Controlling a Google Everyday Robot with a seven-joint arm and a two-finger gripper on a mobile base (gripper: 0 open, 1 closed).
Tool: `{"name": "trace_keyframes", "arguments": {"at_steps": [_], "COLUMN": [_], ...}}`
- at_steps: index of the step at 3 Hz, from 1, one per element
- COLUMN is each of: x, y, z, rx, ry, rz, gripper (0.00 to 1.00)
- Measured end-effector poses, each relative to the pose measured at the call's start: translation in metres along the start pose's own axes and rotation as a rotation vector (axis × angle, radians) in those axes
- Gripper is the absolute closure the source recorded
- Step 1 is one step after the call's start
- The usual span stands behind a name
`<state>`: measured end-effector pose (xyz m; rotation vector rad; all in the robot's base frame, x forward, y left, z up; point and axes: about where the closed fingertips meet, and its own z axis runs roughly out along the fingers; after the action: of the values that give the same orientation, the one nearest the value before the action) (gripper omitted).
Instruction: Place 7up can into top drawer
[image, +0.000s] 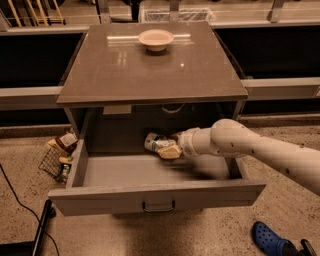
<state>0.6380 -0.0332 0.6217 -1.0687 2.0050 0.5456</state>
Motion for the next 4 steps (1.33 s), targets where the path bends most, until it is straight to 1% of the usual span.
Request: {"name": "trace_keyframes", "arguments": {"at_steps": [1, 2, 3, 4], "x": [0.004, 0.002, -0.007, -0.019], "y": [-0.005, -0.009, -0.014, -0.012], "z": [0.003, 0.002, -0.016, -0.047], "rx": [-0.006, -0.021, -0.020, -0.026], "ry": [0.002, -0.016, -0.051, -0.041], "rz": [0.003, 0.000, -0.018, -0.042], "gripper": [0.11, 0.00, 0.00, 0.00]}}
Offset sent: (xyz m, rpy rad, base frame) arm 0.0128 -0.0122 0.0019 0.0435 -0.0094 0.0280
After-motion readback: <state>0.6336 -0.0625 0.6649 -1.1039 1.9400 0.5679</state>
